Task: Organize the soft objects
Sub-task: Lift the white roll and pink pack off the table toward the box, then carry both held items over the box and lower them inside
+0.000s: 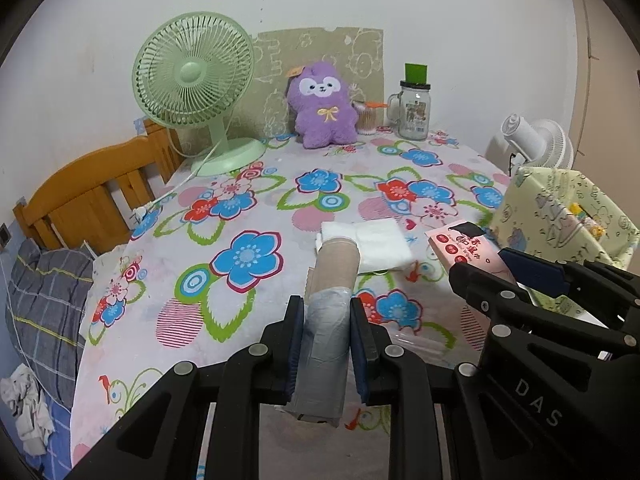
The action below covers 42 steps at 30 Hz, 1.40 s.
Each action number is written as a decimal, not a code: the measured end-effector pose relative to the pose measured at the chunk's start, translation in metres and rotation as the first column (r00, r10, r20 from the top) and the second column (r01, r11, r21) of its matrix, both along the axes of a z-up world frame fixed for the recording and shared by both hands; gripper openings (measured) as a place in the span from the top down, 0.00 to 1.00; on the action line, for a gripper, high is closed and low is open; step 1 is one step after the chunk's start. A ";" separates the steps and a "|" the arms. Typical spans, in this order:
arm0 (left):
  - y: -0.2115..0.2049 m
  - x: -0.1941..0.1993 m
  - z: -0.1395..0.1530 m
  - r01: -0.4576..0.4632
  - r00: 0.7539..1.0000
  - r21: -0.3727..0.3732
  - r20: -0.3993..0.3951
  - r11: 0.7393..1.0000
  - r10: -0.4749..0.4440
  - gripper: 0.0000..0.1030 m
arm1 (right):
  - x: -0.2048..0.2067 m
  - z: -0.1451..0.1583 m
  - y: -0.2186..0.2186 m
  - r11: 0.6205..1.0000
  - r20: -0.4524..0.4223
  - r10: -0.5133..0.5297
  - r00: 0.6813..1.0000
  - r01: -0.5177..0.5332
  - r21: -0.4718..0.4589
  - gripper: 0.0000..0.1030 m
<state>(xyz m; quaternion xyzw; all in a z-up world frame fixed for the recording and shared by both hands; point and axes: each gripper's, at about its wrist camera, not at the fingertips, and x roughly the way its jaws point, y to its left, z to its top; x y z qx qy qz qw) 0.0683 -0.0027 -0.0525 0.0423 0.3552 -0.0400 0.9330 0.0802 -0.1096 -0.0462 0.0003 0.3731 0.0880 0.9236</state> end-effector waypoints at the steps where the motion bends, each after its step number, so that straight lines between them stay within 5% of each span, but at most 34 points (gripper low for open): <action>1: -0.001 -0.002 0.002 0.001 1.000 -0.001 0.005 1.000 -0.001 0.80 | -0.003 0.003 -0.002 1.000 0.007 -0.002 1.000 0.002 0.000 0.60; 42: -0.036 -0.056 0.090 0.021 0.978 -0.010 0.205 1.000 -0.019 0.80 | -0.062 0.096 -0.042 0.999 0.220 -0.036 0.975 0.029 0.035 0.60</action>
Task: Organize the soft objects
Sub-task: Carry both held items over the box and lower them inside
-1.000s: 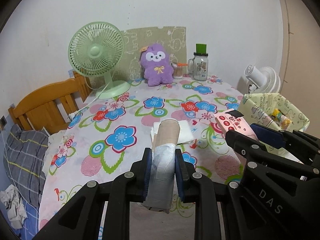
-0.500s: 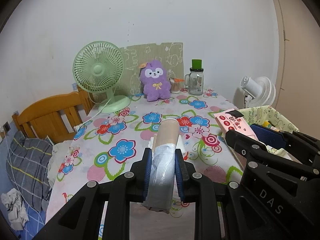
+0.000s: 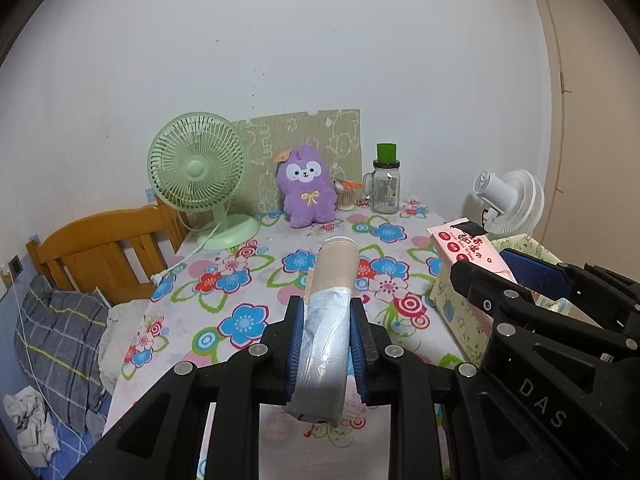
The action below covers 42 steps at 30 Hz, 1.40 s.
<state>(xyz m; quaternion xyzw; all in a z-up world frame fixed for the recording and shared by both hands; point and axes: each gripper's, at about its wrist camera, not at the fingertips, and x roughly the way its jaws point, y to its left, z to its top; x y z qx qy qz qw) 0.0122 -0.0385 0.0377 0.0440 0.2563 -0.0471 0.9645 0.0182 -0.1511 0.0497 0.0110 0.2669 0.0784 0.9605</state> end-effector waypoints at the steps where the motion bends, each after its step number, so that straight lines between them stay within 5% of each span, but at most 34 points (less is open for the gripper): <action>1: -0.001 0.001 0.002 0.000 1.000 0.000 0.003 1.000 0.000 0.80 | 0.000 0.001 -0.001 1.000 0.002 0.000 1.000 0.000 0.002 0.60; 42: -0.107 0.044 0.012 0.136 0.991 0.030 -0.009 0.990 -0.136 0.80 | 0.034 0.008 -0.114 0.992 -0.010 -0.126 0.992 0.126 0.009 0.60</action>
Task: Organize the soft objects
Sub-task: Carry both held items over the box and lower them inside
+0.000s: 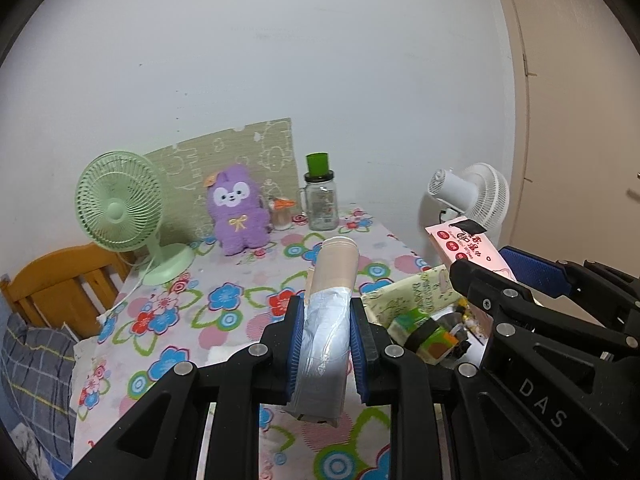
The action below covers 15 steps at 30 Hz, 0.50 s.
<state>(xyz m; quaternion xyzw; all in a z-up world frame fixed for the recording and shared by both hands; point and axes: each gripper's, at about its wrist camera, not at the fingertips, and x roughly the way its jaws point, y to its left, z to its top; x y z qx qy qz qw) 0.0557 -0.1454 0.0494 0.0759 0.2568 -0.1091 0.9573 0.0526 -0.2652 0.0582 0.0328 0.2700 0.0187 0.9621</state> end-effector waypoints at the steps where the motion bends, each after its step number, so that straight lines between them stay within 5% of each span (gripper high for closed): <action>1: -0.004 0.002 -0.001 0.006 1.000 0.003 -0.003 1.000 -0.006 0.80 | 0.001 -0.001 -0.003 1.000 -0.002 -0.004 1.000 0.004 0.001 0.60; 15: -0.045 0.028 -0.018 0.071 0.996 0.025 -0.058 0.997 -0.069 0.79 | 0.020 -0.017 -0.042 0.998 -0.049 -0.056 0.997 0.057 0.026 0.60</action>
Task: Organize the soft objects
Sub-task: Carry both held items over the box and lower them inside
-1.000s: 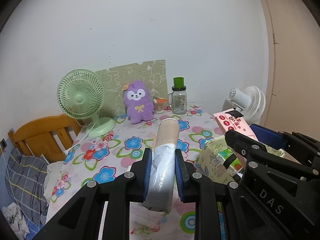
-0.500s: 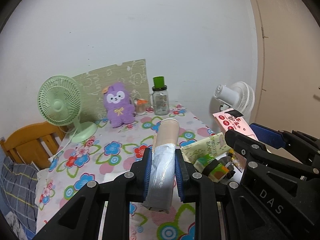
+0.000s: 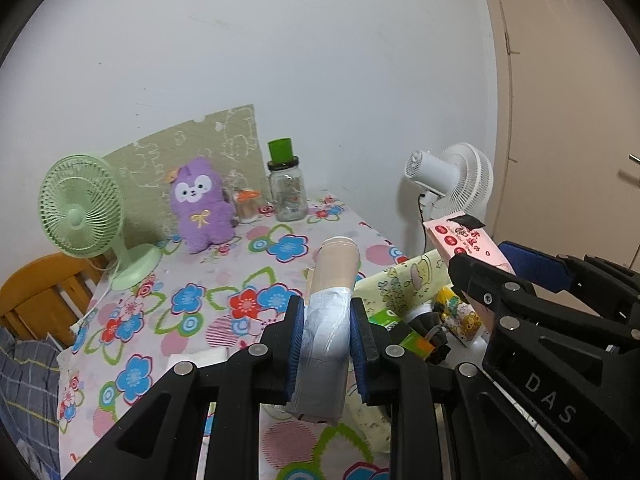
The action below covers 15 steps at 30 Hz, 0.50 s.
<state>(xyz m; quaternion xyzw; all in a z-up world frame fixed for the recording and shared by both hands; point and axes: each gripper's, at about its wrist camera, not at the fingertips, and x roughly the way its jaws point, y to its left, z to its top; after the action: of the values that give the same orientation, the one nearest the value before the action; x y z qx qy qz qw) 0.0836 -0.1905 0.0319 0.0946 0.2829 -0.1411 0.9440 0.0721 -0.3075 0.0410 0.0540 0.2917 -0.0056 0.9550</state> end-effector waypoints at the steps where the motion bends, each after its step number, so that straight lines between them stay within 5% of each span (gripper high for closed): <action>1: -0.003 0.002 -0.002 0.004 1.000 0.002 -0.006 1.000 -0.004 0.79 | 0.001 -0.001 -0.002 1.000 -0.003 -0.003 1.000 0.003 0.001 0.60; 15: -0.039 0.027 -0.025 0.050 0.995 0.021 -0.083 0.999 -0.048 0.79 | 0.022 -0.024 -0.029 1.000 -0.063 -0.025 0.998 0.026 0.012 0.59</action>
<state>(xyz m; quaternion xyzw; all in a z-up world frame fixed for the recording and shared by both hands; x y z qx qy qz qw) 0.1106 -0.2294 0.0064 0.1063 0.3209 -0.1649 0.9266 0.0944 -0.3362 0.0174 0.0635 0.3211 -0.0177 0.9448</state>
